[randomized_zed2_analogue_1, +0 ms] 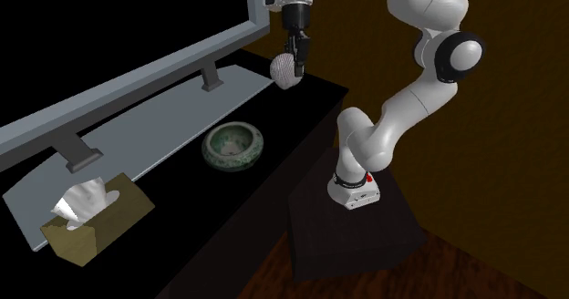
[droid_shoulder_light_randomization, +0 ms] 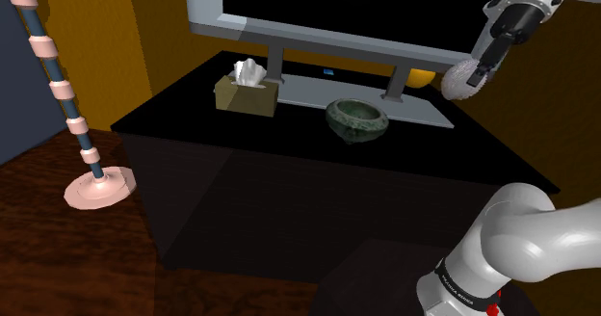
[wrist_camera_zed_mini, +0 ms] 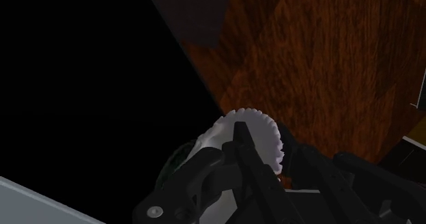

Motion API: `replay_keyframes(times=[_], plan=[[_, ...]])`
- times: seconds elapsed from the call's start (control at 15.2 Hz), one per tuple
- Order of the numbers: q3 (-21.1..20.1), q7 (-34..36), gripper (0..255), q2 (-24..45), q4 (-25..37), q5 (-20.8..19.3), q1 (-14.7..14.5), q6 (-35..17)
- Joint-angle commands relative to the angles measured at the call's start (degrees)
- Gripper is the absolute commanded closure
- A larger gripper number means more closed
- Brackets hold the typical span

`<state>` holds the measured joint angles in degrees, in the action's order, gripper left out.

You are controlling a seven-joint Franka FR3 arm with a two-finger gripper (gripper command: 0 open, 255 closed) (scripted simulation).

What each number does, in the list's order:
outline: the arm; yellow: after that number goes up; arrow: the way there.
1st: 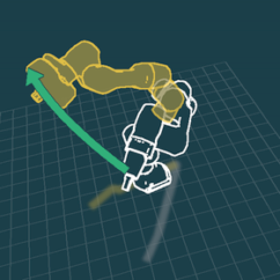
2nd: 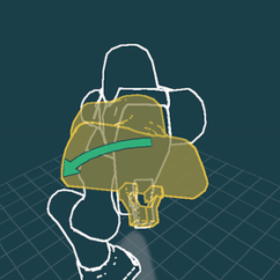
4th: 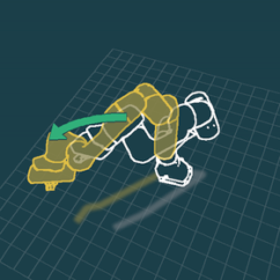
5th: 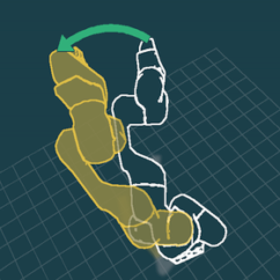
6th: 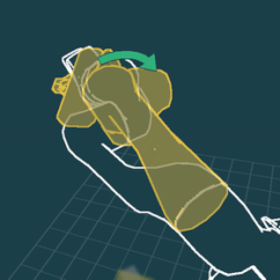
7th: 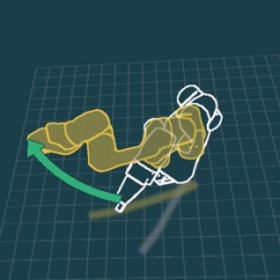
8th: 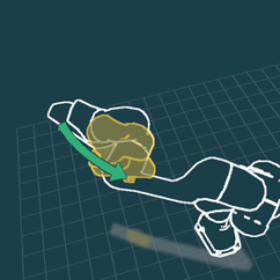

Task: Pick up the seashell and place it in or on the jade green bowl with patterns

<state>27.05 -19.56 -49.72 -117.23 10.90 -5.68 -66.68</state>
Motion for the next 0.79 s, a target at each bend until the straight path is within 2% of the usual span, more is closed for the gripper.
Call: replay_keyframes(times=[0.0,0.73], plan=[[-0.9,0.9,255,1.8,0.6,1.3,-0.7,-1.5],[-7.1,6.9,255,16.4,7.0,9.3,-6.2,-11.9]])
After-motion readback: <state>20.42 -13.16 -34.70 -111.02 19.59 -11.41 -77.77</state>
